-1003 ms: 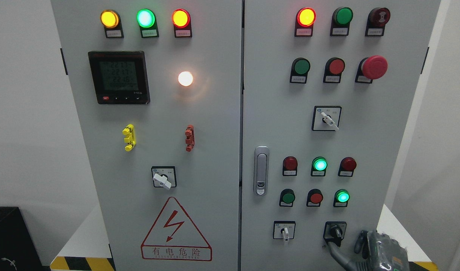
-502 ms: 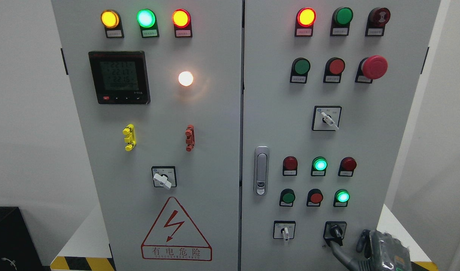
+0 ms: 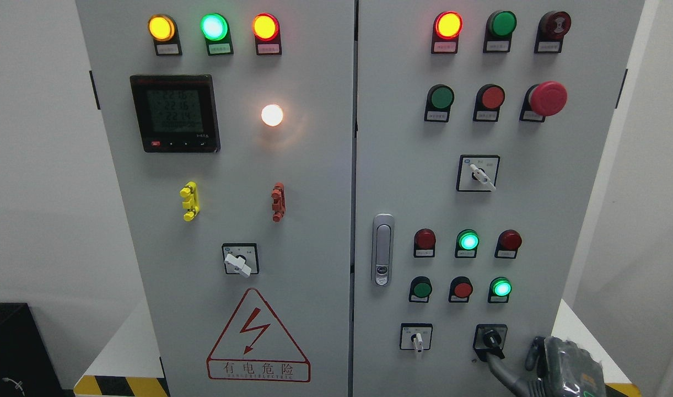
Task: Flip black knob to close circuit
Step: 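Grip the black knob with the right hand and twist it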
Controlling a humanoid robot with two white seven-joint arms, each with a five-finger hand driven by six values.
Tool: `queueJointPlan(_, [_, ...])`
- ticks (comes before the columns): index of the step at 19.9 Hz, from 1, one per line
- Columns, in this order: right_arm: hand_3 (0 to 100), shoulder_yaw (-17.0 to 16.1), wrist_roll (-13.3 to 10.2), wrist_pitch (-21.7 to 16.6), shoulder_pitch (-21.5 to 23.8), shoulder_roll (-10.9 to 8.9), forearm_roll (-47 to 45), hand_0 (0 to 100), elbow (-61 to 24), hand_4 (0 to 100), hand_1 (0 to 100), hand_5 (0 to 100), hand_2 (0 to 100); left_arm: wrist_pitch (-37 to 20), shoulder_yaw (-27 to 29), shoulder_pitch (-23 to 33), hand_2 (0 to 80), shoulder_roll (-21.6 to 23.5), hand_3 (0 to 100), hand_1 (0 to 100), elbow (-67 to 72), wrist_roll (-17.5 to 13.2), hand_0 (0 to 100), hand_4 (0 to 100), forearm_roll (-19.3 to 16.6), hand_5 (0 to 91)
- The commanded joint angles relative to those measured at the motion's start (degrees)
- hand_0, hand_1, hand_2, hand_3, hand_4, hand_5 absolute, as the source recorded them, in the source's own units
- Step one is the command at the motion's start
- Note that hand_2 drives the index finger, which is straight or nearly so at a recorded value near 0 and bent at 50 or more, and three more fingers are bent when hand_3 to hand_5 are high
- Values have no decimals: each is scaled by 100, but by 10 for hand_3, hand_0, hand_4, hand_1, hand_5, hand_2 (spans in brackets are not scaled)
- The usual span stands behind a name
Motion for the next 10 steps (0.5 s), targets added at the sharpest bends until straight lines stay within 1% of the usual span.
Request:
queueJointPlan(1, [914, -59, -9, 13, -31, -21, -38, 0, -1, 732, 287, 733, 752, 4, -123, 0, 0, 0, 0, 0, 123, 5, 0, 0, -123, 0])
queueJointPlan(8, [914, -59, 0, 48, -49, -22, -47, 0, -18, 731, 279, 732, 751, 4, -123, 0, 0, 0, 0, 0, 123, 5, 0, 0, -123, 0])
queueJointPlan(10, [914, -59, 0, 48, -49, -56, -91, 0, -27, 732, 279, 732, 752, -4, -123, 0, 0, 0, 0, 0, 123, 5, 0, 0, -123, 0])
